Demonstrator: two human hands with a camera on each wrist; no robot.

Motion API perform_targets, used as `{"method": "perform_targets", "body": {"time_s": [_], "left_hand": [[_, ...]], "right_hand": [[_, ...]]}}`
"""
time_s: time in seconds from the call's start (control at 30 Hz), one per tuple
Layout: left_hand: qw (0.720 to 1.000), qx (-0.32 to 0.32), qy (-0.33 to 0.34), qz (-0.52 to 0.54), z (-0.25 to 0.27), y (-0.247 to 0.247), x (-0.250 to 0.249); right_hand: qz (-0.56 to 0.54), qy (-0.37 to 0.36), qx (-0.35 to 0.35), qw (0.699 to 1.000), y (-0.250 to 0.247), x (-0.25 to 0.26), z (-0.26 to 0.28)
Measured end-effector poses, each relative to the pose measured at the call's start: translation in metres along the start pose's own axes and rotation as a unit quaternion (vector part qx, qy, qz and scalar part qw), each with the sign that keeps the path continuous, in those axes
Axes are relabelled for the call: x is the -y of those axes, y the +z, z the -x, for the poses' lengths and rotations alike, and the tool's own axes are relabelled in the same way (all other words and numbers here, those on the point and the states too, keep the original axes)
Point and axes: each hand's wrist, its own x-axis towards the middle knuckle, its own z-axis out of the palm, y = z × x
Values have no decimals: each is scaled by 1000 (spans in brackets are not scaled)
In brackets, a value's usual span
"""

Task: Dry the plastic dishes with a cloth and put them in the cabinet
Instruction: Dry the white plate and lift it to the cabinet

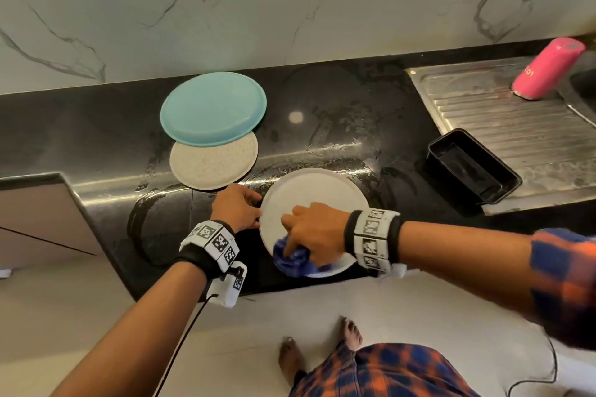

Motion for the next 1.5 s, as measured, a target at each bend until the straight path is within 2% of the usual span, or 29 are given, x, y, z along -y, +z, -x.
{"method": "perform_targets", "body": {"time_s": [0.1, 0.17, 0.23, 0.33, 0.43, 0.57, 0.63, 0.73, 0.83, 0.97, 1.1, 1.2, 1.33, 1.4, 1.5], "left_hand": [[993, -12, 31, -109, 6, 1, -10], [984, -13, 53, -167, 7, 1, -16], [974, -11, 70, -214, 8, 2, -20], [969, -18, 78, -235, 11, 6, -20], [968, -30, 90, -232, 28, 15, -14], [923, 10, 207, -324, 58, 33, -8], [908, 37, 229, -349, 67, 42, -6], [908, 105, 204, -350, 70, 50, -6], [901, 126, 194, -367, 67, 50, -12], [897, 138, 173, -382, 68, 55, -15], [896, 142, 160, -389, 68, 59, -16], [896, 142, 156, -390, 68, 61, -18], [893, 130, 158, -401, 70, 62, -21], [888, 125, 164, -410, 71, 62, -21], [893, 127, 166, -398, 70, 62, -18]], "right_hand": [[52, -22, 74, 996, 4, -17, 39], [87, 1, 107, 990, 2, -37, 60], [126, 39, 109, 985, -3, -58, 71], [136, 108, 63, 983, -13, -83, 72], [79, 159, -28, 984, -19, -92, 59], [50, 165, -90, 981, -19, -81, 23], [68, 155, -99, 981, -17, -72, 2], [77, 176, -108, 976, -13, -65, -20], [44, 246, -116, 961, -13, -73, -23], [-12, 312, -84, 946, -10, -92, 7], [-61, 356, -44, 931, 6, -76, 57], [-111, 355, -18, 928, 17, -39, 84], [-151, 305, -20, 940, 26, 18, 85], [-157, 285, -20, 945, 26, 26, 80], [-181, 299, -21, 937, 16, 4, 78]]}}
